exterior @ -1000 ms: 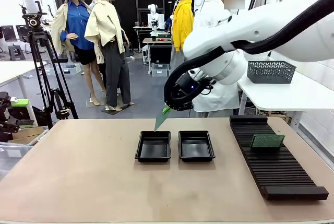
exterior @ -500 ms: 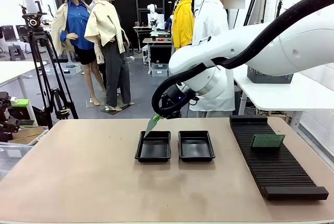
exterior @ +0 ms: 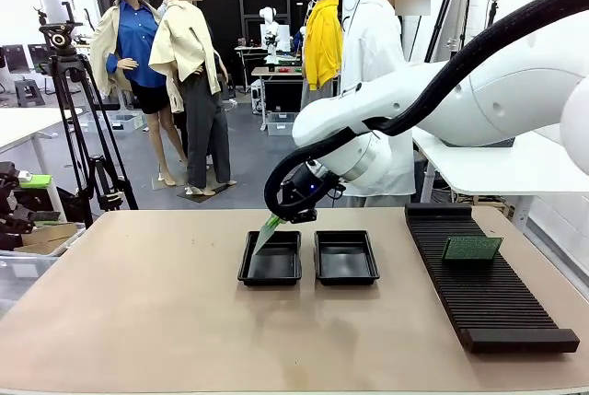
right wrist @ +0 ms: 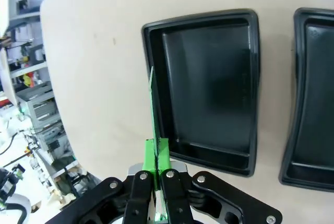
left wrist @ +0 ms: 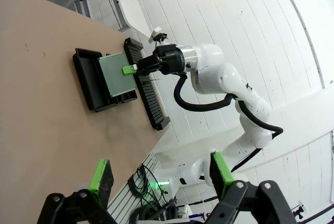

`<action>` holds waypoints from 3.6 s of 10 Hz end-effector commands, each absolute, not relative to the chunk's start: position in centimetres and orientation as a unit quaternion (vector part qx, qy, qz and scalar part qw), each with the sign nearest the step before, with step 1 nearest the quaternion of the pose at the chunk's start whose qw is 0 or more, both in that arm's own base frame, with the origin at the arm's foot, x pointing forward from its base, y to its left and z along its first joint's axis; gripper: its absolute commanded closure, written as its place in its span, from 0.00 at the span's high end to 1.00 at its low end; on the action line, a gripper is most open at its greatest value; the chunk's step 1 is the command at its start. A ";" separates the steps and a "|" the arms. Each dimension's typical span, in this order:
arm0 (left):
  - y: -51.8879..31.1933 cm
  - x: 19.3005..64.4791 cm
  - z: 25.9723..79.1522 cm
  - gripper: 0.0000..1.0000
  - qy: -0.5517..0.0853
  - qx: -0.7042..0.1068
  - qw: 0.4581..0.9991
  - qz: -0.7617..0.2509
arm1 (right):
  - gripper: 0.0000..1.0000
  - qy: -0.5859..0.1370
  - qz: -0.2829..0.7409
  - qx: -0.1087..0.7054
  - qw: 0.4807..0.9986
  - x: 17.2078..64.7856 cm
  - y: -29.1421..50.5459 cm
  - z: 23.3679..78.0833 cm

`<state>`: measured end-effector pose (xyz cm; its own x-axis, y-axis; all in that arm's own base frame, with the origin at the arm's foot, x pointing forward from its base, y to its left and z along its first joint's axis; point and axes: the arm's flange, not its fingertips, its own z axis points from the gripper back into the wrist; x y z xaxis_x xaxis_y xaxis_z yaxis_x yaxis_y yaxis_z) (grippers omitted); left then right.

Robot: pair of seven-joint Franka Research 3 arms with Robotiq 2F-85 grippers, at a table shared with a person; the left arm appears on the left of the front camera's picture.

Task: Inspect and transfer BCBs to ESD trays.
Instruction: Pick up the Blank PCB from the PCB Rack and place it in the left ESD tray.

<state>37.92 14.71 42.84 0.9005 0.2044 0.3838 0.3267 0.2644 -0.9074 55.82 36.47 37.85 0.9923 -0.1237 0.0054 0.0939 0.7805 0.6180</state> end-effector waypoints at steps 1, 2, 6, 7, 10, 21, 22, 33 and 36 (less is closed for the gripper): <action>14.8 37.8 43.0 0.98 -0.219 -0.607 0.763 -0.034 | 0.00 -0.026 -0.067 0.311 0.948 57.0 38.0 37.4; 14.8 37.8 43.0 0.98 -0.219 -0.607 0.763 -0.034 | 0.00 -0.017 -0.064 0.310 0.949 57.3 38.3 36.7; 14.8 37.8 43.0 0.98 -0.219 -0.607 0.763 -0.034 | 0.00 -0.001 -0.064 0.299 0.952 57.9 38.7 35.4; 14.8 37.8 43.0 0.98 -0.219 -0.607 0.763 -0.034 | 0.00 0.001 -0.063 0.298 0.953 57.9 38.7 35.3; 14.8 37.8 43.0 0.98 -0.219 -0.607 0.763 -0.034 | 0.00 -0.006 -0.056 0.308 0.950 57.3 38.2 34.8; 14.8 37.8 43.0 0.98 -0.219 -0.607 0.763 -0.034 | 0.54 -0.009 -0.055 0.291 0.955 57.1 38.0 35.5; 14.8 37.8 43.0 0.98 -0.219 -0.607 0.763 -0.034 | 0.74 -0.008 -0.056 0.289 0.956 56.9 37.9 35.9; 14.8 37.8 43.0 0.98 -0.219 -0.607 0.763 -0.034 | 1.00 -0.021 -0.053 0.205 0.977 54.4 36.5 40.0; 14.8 37.8 43.0 0.98 -0.219 -0.607 0.763 -0.034 | 1.00 -0.021 -0.053 0.205 0.977 54.4 36.5 40.0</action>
<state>37.92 14.71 42.84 0.9005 0.2044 0.3837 0.3266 0.2644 -0.9074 54.25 36.60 40.13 0.9941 -0.1076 0.0151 0.0933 0.9169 0.3881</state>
